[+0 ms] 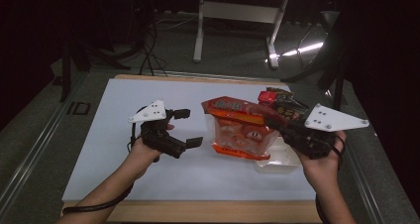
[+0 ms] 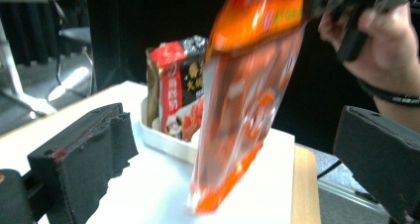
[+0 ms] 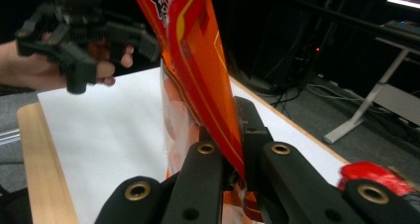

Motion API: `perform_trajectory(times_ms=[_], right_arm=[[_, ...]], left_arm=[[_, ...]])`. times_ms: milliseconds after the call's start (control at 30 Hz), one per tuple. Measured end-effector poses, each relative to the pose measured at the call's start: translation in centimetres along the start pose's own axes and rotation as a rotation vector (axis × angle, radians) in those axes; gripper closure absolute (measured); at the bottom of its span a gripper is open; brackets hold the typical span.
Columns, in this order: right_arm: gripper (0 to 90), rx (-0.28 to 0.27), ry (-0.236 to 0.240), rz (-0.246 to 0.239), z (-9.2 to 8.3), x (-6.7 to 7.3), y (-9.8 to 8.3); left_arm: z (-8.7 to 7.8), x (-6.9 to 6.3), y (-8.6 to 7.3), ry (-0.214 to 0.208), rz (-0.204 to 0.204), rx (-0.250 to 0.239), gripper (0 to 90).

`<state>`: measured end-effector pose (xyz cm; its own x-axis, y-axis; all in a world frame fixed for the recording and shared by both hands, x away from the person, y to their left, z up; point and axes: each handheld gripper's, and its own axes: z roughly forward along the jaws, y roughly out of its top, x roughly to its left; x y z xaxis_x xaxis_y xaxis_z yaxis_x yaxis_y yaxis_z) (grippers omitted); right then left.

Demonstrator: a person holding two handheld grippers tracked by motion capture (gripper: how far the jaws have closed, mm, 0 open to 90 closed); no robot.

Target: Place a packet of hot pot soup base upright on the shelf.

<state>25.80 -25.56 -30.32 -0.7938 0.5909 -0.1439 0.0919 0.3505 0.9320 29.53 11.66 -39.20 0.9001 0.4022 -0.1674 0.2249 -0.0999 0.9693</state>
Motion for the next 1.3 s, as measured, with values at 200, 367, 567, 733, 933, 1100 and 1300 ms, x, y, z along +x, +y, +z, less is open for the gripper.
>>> perform_trajectory(times_ms=[200,367,567,733,933,1100,1300], right_arm=[[90.0,-0.016,-0.052,0.040,-1.5,-1.6,0.2],[90.0,-0.029,-0.095,0.058,-2.5,-2.4,-0.1],[90.0,-0.021,-0.141,0.089,-3.8,-3.7,-1.2],[90.0,-0.007,-0.156,0.103,-4.4,-4.3,-2.1],[90.0,0.028,-0.183,0.117,-4.6,-5.0,-3.5],[90.0,0.017,-0.182,0.141,-4.0,-5.7,-4.3],[90.0,0.033,-0.168,0.158,-2.6,-6.5,-5.0]], left_arm=[[-0.9,0.7,-2.2,0.032,-0.044,-0.007,0.9],[-1.5,0.9,-3.4,0.039,-0.059,-0.004,0.9],[-2.7,1.0,-5.2,0.079,-0.056,0.023,0.9],[-3.9,1.2,-6.7,0.106,-0.088,0.050,0.9],[-4.8,1.4,-8.2,0.125,-0.128,0.044,0.9],[-5.1,1.7,-9.3,0.137,-0.158,0.036,0.9],[-5.2,2.1,-10.2,0.150,-0.175,0.032,0.9]])
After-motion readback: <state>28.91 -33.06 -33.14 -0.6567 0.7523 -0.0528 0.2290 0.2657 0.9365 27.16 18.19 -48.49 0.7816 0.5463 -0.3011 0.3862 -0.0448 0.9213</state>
